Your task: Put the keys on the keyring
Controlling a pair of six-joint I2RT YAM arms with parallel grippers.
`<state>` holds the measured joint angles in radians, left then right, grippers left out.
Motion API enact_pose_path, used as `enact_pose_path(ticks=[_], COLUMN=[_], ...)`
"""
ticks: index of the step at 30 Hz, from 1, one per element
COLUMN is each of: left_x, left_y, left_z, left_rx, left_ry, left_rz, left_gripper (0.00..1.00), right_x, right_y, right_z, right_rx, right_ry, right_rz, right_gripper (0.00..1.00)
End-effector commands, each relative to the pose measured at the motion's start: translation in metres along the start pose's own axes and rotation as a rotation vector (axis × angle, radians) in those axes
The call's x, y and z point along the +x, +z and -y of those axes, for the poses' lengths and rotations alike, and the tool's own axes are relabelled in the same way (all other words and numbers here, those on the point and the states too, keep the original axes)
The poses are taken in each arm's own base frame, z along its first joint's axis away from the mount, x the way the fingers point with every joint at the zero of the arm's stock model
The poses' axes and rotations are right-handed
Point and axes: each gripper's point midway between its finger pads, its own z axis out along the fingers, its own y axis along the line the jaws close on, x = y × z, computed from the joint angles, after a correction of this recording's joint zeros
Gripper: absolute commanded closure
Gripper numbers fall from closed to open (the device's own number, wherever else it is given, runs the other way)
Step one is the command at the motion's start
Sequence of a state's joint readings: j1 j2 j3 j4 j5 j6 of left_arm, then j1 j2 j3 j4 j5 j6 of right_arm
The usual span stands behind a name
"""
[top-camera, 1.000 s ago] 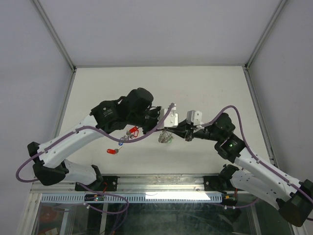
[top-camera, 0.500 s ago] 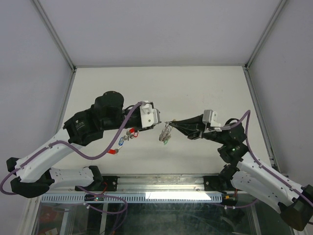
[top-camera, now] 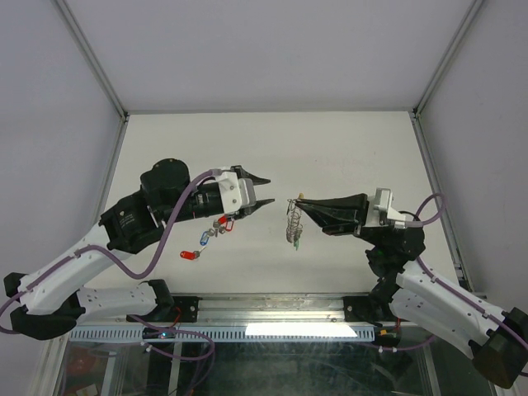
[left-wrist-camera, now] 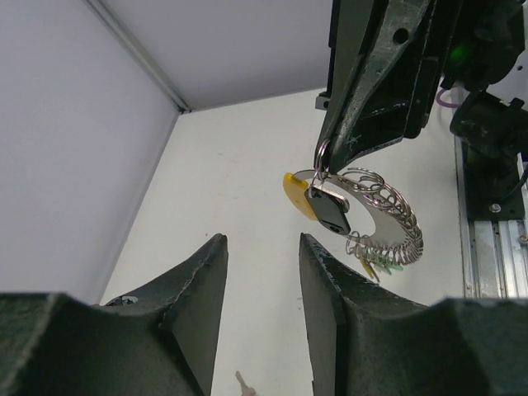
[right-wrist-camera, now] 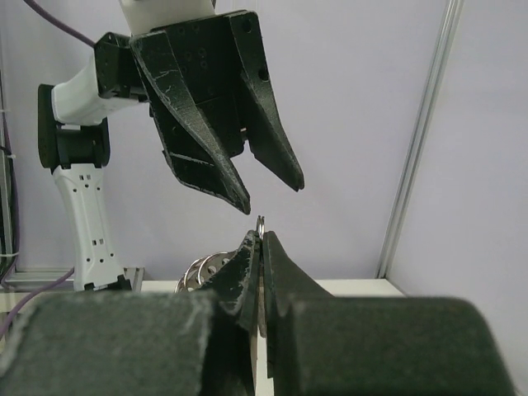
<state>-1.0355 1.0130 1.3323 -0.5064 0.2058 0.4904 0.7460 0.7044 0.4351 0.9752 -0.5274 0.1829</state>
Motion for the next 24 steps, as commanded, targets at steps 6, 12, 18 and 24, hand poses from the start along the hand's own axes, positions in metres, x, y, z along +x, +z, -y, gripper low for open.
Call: enact_pose_path(ticks=[6, 12, 18, 24], left_x=[-0.037, -0.041, -0.042, -0.042], left_y=[0.006, 0.010, 0.014, 0.014], left_z=[0.027, 0.035, 0.035, 0.034], left_rx=[0.164, 0.219, 0.228, 0.227], left_ry=[-0.006, 0.000, 0.006, 0.009], left_rz=[0.167, 0.185, 0.186, 0.185], left_gripper=[0.63, 0.66, 0.68, 0.70], right_x=[-0.043, -0.042, -0.040, -0.038], right_y=[0.007, 0.007, 0.008, 0.008], right_z=[-0.011, -0.015, -0.018, -0.021], right_rx=[-0.049, -0.075, -0.098, -0.115], right_ry=[-0.034, -0.035, -0.030, -0.022], right_rz=[0.143, 0.125, 0.112, 0.101], right_gripper=[1.00, 1.00, 1.00, 1.00])
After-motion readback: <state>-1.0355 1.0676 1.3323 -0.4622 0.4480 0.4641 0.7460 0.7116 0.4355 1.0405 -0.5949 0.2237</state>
